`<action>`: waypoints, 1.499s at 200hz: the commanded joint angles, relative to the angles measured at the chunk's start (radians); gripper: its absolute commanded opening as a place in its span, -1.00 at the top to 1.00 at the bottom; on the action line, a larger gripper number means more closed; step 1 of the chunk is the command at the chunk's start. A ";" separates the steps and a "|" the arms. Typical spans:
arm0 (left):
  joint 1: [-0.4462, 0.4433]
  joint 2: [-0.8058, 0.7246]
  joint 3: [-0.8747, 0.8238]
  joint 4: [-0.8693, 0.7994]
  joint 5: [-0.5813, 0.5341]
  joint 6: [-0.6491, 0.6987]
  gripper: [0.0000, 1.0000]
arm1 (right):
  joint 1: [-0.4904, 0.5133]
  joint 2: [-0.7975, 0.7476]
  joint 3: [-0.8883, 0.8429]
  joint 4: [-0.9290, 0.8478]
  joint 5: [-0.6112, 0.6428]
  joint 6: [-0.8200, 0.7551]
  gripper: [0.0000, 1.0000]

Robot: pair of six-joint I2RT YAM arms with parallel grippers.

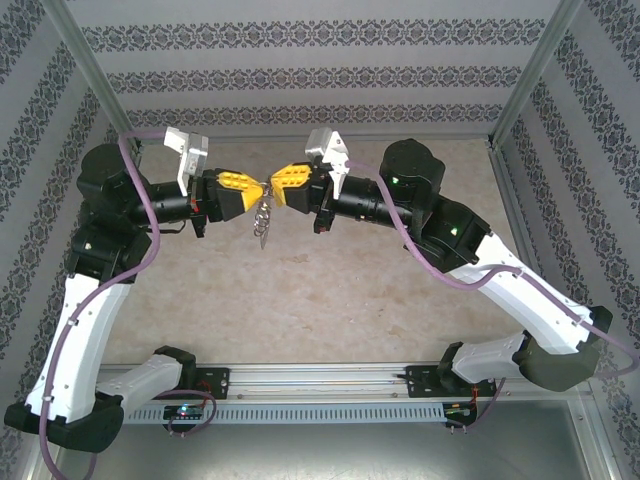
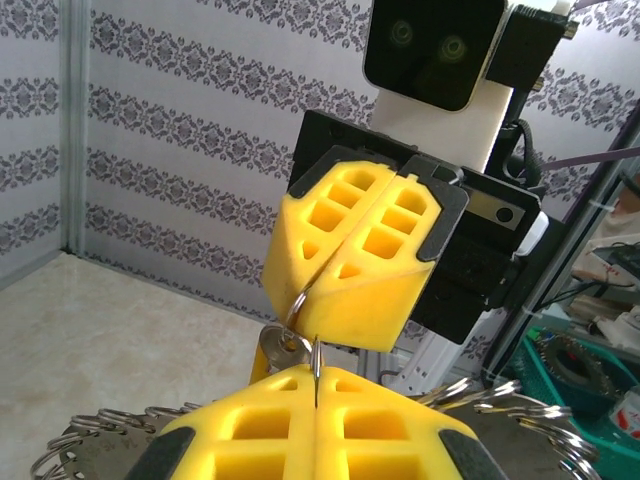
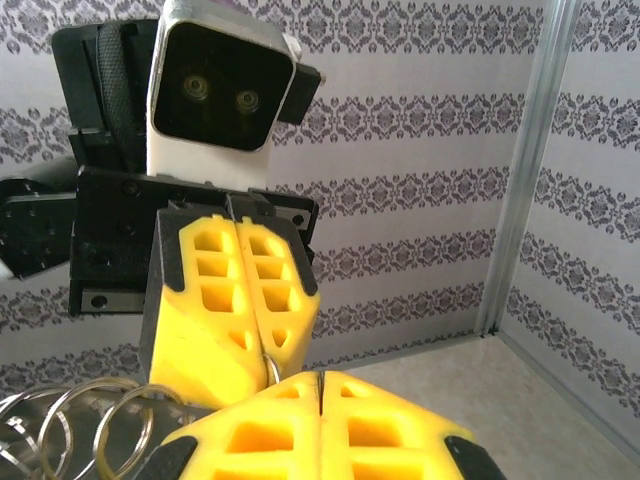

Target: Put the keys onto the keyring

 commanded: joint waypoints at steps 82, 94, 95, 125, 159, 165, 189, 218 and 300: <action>0.007 0.014 0.100 -0.268 -0.015 0.244 1.00 | 0.003 0.012 0.088 -0.153 -0.012 -0.145 1.00; 0.008 0.014 0.095 -0.259 -0.014 0.240 1.00 | 0.003 0.017 0.089 -0.151 -0.018 -0.140 1.00; 0.007 0.015 0.095 -0.259 -0.013 0.240 1.00 | 0.002 0.017 0.089 -0.150 -0.018 -0.141 1.00; 0.008 0.013 0.095 -0.263 -0.017 0.246 1.00 | 0.007 0.029 0.093 -0.133 -0.038 -0.124 1.00; 0.007 0.019 0.118 -0.324 -0.083 0.301 1.00 | 0.027 0.030 0.089 -0.121 -0.013 -0.136 1.00; 0.007 0.022 0.125 -0.343 -0.095 0.316 1.00 | 0.036 0.030 0.091 -0.129 0.007 -0.148 1.00; 0.007 0.027 0.147 -0.398 -0.138 0.354 1.00 | 0.079 0.022 0.087 -0.150 0.118 -0.226 1.00; 0.007 0.024 0.147 -0.399 -0.165 0.364 1.00 | 0.102 0.039 0.106 -0.178 0.163 -0.274 1.00; 0.007 0.016 0.124 -0.396 -0.166 0.382 1.00 | 0.126 0.116 0.193 -0.219 0.236 -0.301 1.00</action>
